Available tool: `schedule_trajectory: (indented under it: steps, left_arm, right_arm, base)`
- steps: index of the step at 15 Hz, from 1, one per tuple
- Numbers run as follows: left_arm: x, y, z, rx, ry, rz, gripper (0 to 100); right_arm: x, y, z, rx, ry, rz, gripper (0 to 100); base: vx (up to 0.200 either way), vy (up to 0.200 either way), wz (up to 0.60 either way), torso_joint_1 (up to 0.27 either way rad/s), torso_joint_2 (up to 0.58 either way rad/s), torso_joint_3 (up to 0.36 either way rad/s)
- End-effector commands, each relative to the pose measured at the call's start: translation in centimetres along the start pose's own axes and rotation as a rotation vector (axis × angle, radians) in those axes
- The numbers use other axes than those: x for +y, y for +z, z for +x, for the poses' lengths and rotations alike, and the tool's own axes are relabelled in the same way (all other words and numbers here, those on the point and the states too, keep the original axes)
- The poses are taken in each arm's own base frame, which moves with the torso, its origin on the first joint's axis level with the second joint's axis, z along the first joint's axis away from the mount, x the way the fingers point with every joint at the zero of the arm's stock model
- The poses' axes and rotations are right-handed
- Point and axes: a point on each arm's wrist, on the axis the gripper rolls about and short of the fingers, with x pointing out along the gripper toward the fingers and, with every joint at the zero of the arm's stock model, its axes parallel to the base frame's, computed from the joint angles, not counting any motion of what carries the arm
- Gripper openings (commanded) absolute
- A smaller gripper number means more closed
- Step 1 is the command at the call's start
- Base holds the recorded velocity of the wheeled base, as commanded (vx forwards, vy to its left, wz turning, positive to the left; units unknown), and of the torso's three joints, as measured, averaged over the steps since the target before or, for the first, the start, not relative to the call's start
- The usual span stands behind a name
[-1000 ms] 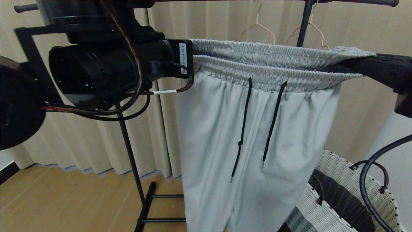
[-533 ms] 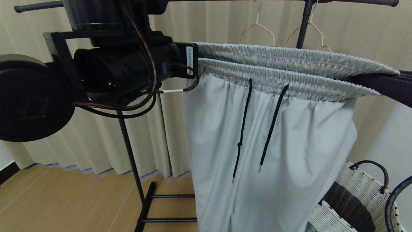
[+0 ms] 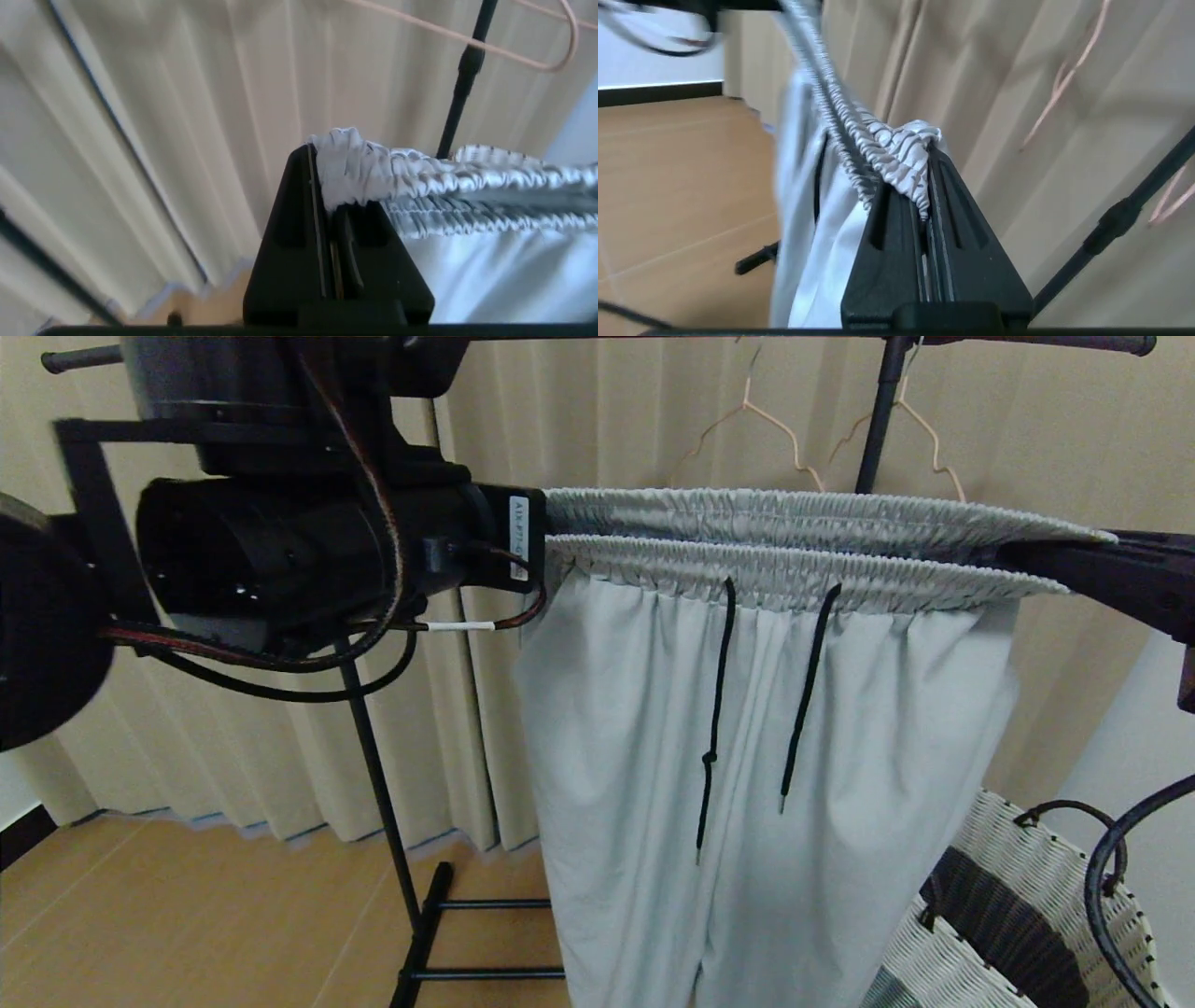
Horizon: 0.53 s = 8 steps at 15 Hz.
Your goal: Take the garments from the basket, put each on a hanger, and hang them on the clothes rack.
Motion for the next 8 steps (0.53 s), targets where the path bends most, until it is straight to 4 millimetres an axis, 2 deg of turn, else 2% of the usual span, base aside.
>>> schedule_trajectory:
  steps: [1, 2, 3, 4, 5, 8]
  left_arm:
    - [1.0, 0.9, -2.7, -0.020, -0.006, -0.013, 0]
    - [1.2, 0.5, -3.7, -0.003, -0.017, -0.006, 0]
    - [1.2, 0.5, -3.7, -0.003, -0.017, -0.006, 0]
    - [1.7, -0.4, -5.7, 0.015, -0.042, 0.001, 0]
    - [1.7, -0.4, -6.8, 0.008, -0.091, 0.001, 0]
    - [1.7, -1.2, -9.6, 0.034, -0.204, 0.013, 0]
  right_arm:
    - [-1.0, -0.3, 1.8, 0.028, -0.010, 0.015, 0]
    - [-1.4, -0.2, 2.5, 0.034, -0.019, 0.018, 0]
    - [-1.4, -0.2, 2.5, 0.034, -0.019, 0.018, 0]
    - [-2.4, 1.0, 3.9, 0.005, -0.040, 0.029, 0]
    - [-2.7, 1.3, 4.4, -0.004, -0.042, 0.061, 0]
    - [-3.6, 1.4, 6.3, -0.009, -0.058, 0.120, 0]
  base:
    - [0.000, 0.000, 0.00, 0.000, 0.00, 0.000]
    - [0.000, 0.000, 0.00, 0.000, 0.00, 0.000]
    - [0.000, 0.000, 0.00, 0.000, 0.00, 0.000]
    - [0.000, 0.000, 0.00, 0.000, 0.00, 0.000]
    - [0.000, 0.000, 0.00, 0.000, 0.00, 0.000]
    - [0.000, 0.000, 0.00, 0.000, 0.00, 0.000]
